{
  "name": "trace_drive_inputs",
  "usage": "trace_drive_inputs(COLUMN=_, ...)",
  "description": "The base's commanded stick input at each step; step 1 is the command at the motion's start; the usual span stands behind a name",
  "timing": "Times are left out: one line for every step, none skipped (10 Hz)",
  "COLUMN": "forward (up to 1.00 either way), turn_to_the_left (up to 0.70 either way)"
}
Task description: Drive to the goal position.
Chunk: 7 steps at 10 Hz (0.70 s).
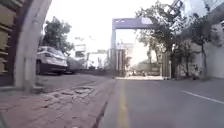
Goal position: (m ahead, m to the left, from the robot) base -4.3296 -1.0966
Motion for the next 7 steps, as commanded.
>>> trace_drive_inputs(forward=1.0, turn_to_the_left=0.0)
trace_drive_inputs(forward=1.0, turn_to_the_left=0.0)
trace_drive_inputs(forward=1.0, turn_to_the_left=0.0)
trace_drive_inputs(forward=1.0, turn_to_the_left=0.0)
trace_drive_inputs(forward=1.0, turn_to_the_left=0.0)
trace_drive_inputs(forward=1.0, turn_to_the_left=0.0)
trace_drive_inputs(forward=1.0, turn_to_the_left=0.0)
